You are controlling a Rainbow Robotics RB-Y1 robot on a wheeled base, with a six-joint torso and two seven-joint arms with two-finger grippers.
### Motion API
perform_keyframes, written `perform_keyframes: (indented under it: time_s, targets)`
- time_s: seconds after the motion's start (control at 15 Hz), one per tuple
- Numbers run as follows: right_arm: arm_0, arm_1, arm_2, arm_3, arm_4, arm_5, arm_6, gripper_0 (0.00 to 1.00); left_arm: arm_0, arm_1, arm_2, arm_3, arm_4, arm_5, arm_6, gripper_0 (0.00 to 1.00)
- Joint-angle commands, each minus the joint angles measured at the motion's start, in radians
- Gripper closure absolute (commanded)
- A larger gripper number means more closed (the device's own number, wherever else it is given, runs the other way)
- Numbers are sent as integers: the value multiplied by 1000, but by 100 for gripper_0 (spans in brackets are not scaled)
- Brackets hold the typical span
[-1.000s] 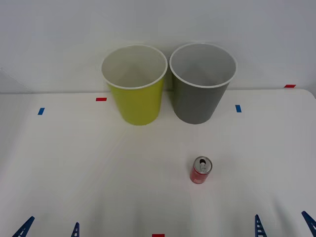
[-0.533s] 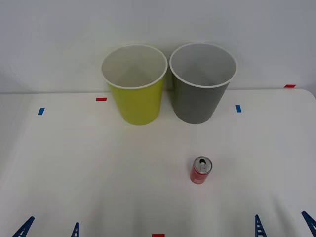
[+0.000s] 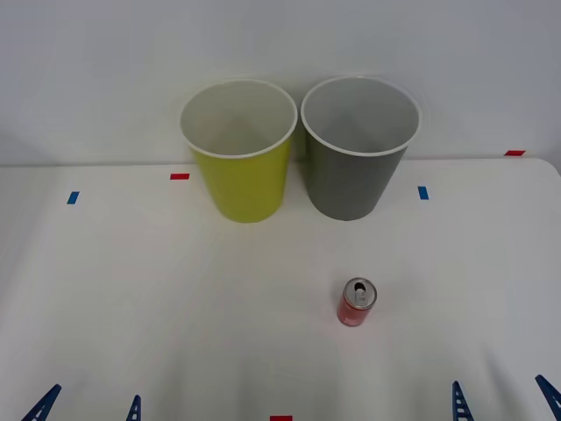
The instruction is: Put cans in the gray bin and PET bottles in the light green bin.
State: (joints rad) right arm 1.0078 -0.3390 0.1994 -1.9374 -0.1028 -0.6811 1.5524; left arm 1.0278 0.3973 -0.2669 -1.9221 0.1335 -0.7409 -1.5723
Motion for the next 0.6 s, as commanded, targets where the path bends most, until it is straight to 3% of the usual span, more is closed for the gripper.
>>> perform_keyframes:
  time_s: [0.07, 0.6]
  targets:
    - [0, 0, 0, 0, 0, 0, 0, 0, 0, 0, 0, 0, 0, 0, 0, 0]
    - [0, 0, 0, 0, 0, 0, 0, 0, 0, 0, 0, 0, 0, 0, 0, 0]
